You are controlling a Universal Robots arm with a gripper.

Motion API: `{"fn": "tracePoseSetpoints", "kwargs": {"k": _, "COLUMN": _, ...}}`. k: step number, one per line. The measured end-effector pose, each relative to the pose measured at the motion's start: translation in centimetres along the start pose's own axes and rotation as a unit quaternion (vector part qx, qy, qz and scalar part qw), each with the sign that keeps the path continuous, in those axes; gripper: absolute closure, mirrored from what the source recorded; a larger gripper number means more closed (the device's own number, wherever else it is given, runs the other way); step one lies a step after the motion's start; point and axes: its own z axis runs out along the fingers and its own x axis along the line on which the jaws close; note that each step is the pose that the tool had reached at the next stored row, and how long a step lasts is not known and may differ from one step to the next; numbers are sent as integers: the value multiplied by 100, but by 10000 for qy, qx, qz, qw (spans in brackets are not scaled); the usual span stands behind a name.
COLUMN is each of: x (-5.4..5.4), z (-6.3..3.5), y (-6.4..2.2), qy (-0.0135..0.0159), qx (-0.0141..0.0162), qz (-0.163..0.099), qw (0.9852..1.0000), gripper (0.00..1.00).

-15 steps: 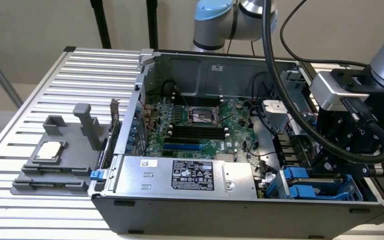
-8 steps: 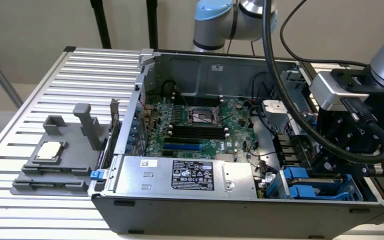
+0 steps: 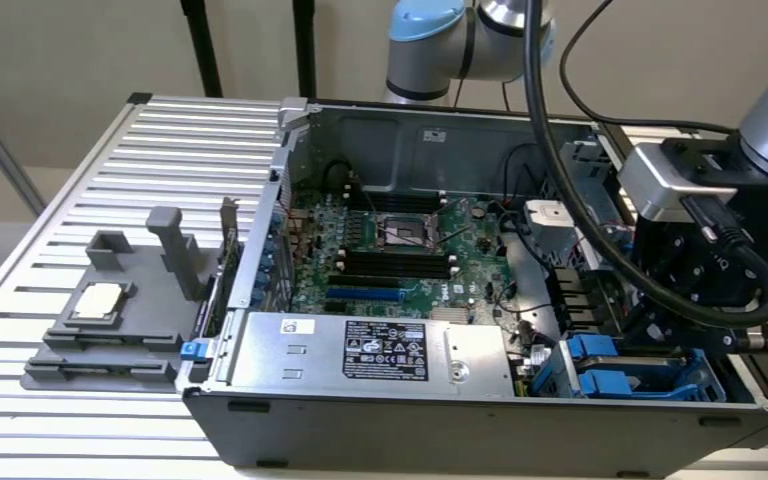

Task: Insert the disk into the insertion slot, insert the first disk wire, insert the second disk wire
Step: 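Insert the second disk wire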

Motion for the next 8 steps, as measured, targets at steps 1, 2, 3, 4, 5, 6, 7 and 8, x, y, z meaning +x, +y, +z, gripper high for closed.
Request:
{"fn": "tracePoseSetpoints", "kwargs": {"k": 1, "x": 0, "z": 0, "y": -1, "qy": 1, "qx": 0, "qz": 0, "qw": 10000, "gripper": 84}}
{"fn": "tracePoseSetpoints", "kwargs": {"k": 2, "x": 0, "z": 5, "y": -1, "qy": 0, "qx": 0, "qz": 0, "qw": 10000, "gripper": 84}}
{"fn": "tracePoseSetpoints", "kwargs": {"k": 3, "x": 0, "z": 13, "y": -2, "qy": -1, "qx": 0, "qz": 0, "qw": 10000, "gripper": 84}}
{"fn": "tracePoseSetpoints", "kwargs": {"k": 4, "x": 0, "z": 21, "y": -2, "qy": -2, "qx": 0, "qz": 0, "qw": 10000, "gripper": 84}}
{"fn": "tracePoseSetpoints", "kwargs": {"k": 5, "x": 0, "z": 30, "y": -3, "qy": -1, "qx": 0, "qz": 0, "qw": 10000, "gripper": 84}}
{"fn": "tracePoseSetpoints", "kwargs": {"k": 6, "x": 0, "z": 40, "y": -4, "qy": -3, "qx": 0, "qz": 0, "qw": 10000, "gripper": 84}}
{"fn": "tracePoseSetpoints", "kwargs": {"k": 7, "x": 0, "z": 47, "y": -5, "qy": -3, "qx": 0, "qz": 0, "qw": 10000, "gripper": 84}}
{"fn": "tracePoseSetpoints", "kwargs": {"k": 8, "x": 0, "z": 53, "y": -7, "qy": -2, "qx": 0, "qz": 0, "qw": 10000, "gripper": 84}}
